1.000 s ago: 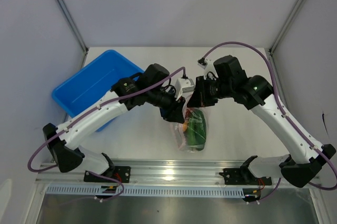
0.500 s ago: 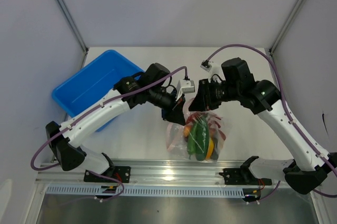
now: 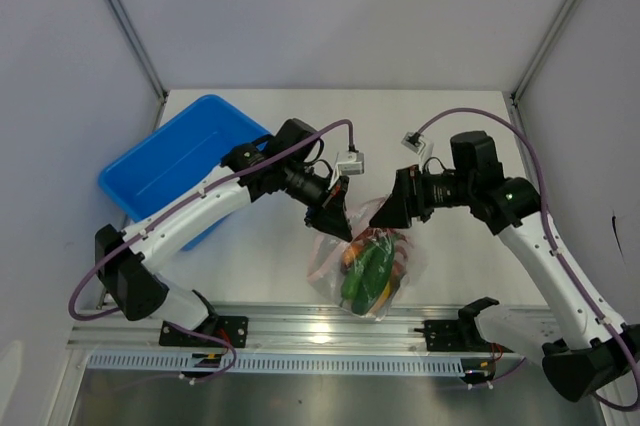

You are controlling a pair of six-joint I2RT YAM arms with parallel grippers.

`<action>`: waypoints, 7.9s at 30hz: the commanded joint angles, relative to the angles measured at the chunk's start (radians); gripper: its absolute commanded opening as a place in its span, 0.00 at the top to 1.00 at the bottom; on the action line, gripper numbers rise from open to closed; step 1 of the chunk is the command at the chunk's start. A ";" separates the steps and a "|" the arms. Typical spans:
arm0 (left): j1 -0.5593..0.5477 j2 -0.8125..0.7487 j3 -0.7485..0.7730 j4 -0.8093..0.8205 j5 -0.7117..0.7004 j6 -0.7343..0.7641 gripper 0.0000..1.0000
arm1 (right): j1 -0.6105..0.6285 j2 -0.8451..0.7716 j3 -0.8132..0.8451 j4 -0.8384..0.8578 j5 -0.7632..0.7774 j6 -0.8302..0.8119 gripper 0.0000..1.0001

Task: Place the food in the zip-top bag and seal the zipper
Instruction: Zip the zipper food storage bag at the center of the board.

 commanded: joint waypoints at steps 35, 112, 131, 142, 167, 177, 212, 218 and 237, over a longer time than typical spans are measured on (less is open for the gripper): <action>0.028 0.024 -0.028 0.029 0.151 0.016 0.99 | -0.113 -0.213 -0.271 0.362 -0.202 0.118 0.72; -0.238 -0.025 0.292 0.170 -0.710 -0.004 0.23 | 0.057 -0.055 0.051 0.168 0.080 0.246 1.00; -0.181 -0.037 0.237 0.219 -0.562 -0.071 0.42 | 0.057 -0.072 0.042 0.162 0.033 0.230 1.00; -0.181 -0.003 0.268 0.168 -0.548 -0.065 0.68 | 0.057 -0.071 0.049 0.167 0.031 0.229 1.00; -0.120 0.095 0.337 0.095 -0.285 -0.120 0.99 | -0.006 -0.061 0.106 0.104 -0.099 -0.006 0.77; -0.106 0.120 0.348 0.087 -0.235 -0.154 0.99 | -0.010 -0.078 0.040 0.259 -0.190 0.100 1.00; -0.089 0.083 0.295 -0.011 -0.269 -0.133 0.99 | -0.044 -0.112 0.108 0.150 -0.200 0.054 0.55; -0.088 0.100 0.344 -0.020 -0.248 -0.127 0.99 | -0.045 -0.078 0.112 0.084 -0.211 -0.012 0.53; -0.043 0.051 0.340 0.001 -0.208 -0.157 0.99 | -0.038 -0.057 0.056 -0.011 -0.139 -0.132 0.38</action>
